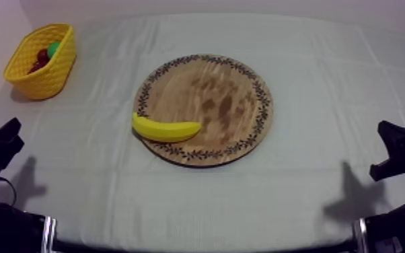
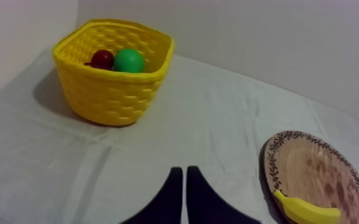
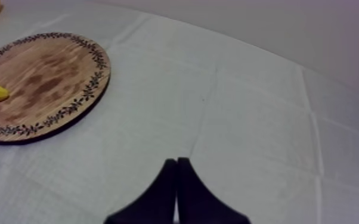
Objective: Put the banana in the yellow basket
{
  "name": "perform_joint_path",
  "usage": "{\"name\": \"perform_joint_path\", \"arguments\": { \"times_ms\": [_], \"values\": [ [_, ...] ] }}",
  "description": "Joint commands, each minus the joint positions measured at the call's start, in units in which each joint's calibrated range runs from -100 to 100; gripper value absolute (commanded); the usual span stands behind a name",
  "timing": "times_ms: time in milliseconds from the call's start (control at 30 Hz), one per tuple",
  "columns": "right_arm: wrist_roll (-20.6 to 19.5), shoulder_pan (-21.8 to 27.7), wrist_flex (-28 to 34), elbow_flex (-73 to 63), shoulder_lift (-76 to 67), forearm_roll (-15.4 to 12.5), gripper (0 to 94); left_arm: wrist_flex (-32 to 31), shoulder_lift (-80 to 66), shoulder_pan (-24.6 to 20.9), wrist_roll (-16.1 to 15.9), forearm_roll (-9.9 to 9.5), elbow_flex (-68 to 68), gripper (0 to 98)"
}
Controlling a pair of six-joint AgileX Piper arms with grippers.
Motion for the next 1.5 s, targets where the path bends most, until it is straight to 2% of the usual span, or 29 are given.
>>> {"name": "perform_joint_path", "arguments": {
  "times_ms": [0, 200, 300, 567, 1000, 1233, 1467],
  "values": [
    [0.0, 0.0, 0.0, 0.0, 0.0, 0.0, 0.2, 0.0, 0.0, 0.0, -0.3, 0.0, 0.1, 0.4],
    [0.0, 0.0, 0.0, 0.0, 0.0, 0.0, 0.2, 0.9, 0.3, 0.0, 4.0, 0.16, -0.2, 0.2],
    [0.0, 0.0, 0.0, 0.0, 0.0, 0.0, 0.2, 0.3, 2.2, 0.8, 3.6, 1.0, -1.3, 0.1],
    [0.0, 0.0, 0.0, 0.0, 0.0, 0.0, 0.2, 3.4, 14.8, 2.9, -2.8, 3.35, -15.3, 0.0],
    [0.0, 0.0, 0.0, 0.0, 0.0, 0.0, 0.2, 17.1, 40.7, 2.6, -12.9, 7.13, -41.4, 0.0],
    [0.0, 0.0, 0.0, 0.0, 0.0, 0.0, 0.2, 27.5, 53.0, 3.1, -17.0, 7.43, -52.8, 0.0],
    [0.0, 0.0, 0.0, 0.0, 0.0, 0.0, 0.2, 37.4, 63.4, 4.0, -23.7, 7.72, -61.4, 0.1]
  ]
}}
